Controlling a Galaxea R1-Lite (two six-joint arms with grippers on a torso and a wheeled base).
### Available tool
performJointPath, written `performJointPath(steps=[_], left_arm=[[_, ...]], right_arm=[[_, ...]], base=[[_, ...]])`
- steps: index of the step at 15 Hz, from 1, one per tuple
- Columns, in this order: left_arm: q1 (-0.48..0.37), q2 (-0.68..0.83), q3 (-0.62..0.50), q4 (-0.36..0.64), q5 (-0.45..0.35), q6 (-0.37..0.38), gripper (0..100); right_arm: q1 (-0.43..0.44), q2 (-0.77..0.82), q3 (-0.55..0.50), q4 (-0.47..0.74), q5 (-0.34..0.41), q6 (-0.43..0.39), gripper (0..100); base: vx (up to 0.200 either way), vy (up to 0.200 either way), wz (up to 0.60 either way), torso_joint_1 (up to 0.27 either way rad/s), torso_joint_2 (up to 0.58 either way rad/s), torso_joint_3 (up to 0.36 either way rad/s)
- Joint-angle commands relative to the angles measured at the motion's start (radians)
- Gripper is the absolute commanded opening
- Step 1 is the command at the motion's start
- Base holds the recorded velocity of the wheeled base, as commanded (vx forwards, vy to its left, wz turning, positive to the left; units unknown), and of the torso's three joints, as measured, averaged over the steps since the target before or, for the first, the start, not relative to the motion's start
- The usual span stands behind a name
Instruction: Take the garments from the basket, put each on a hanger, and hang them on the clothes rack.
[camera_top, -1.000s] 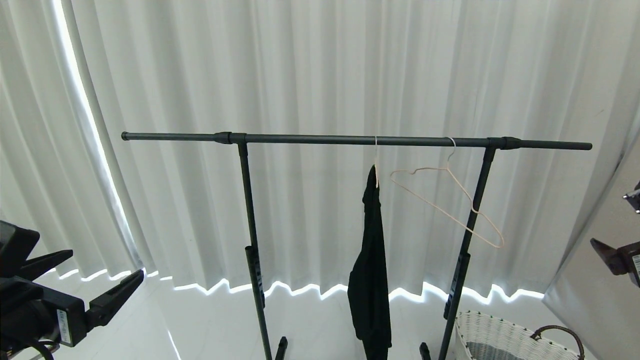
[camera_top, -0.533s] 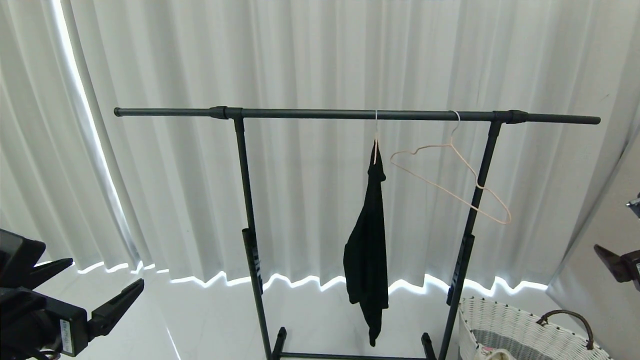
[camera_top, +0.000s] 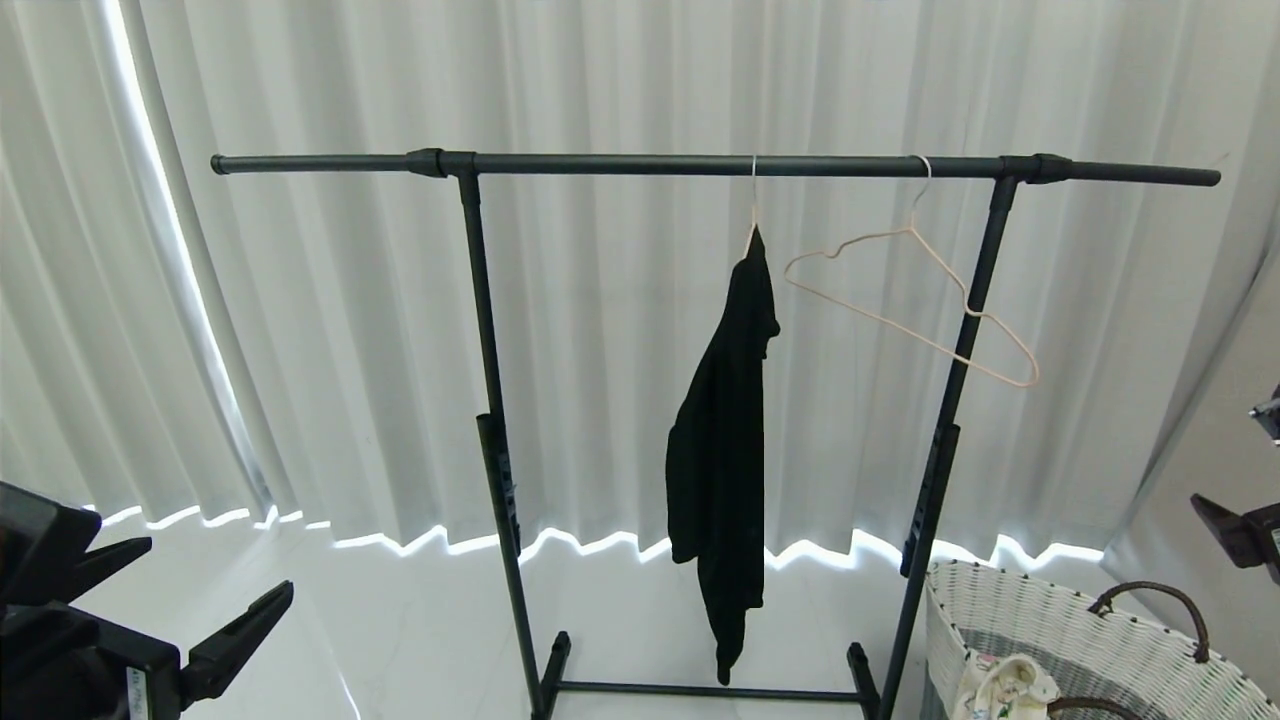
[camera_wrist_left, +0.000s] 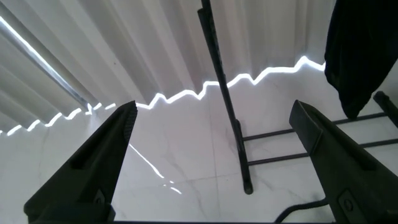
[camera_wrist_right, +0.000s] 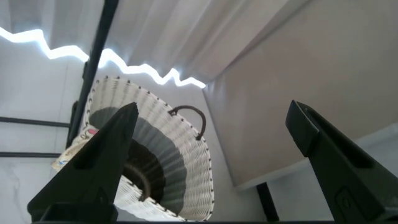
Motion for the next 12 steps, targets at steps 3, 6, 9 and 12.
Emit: performJointPath(steps=[3, 6, 9, 12], left_arm=[[-0.004, -0.012, -0.001, 0.0, -0.001, 0.001, 100], [-0.005, -0.012, 0.002, -0.002, -0.001, 0.001, 100], [-0.004, -0.012, 0.003, 0.0, 0.001, 0.004, 100], [-0.005, -0.029, 0.013, 0.0, 0.004, 0.004, 100]], right_arm=[[-0.041, 0.035, 0.0, -0.003, -0.002, 0.001, 100], [-0.041, 0.036, 0.018, -0.039, 0.0, 0.001, 100], [-0.041, 0.033, 0.044, -0.055, -0.002, 0.0, 100], [-0.041, 0.028, 0.058, -0.056, 0.0, -0.009, 100]], base=[[0.0, 0.0, 0.0, -0.175, 0.46, 0.287], [0.0, 0.0, 0.0, -0.147, 0.42, 0.269], [0.0, 0.0, 0.0, -0.041, 0.13, 0.087], [0.0, -0.067, 0.0, 0.001, 0.0, 0.002]])
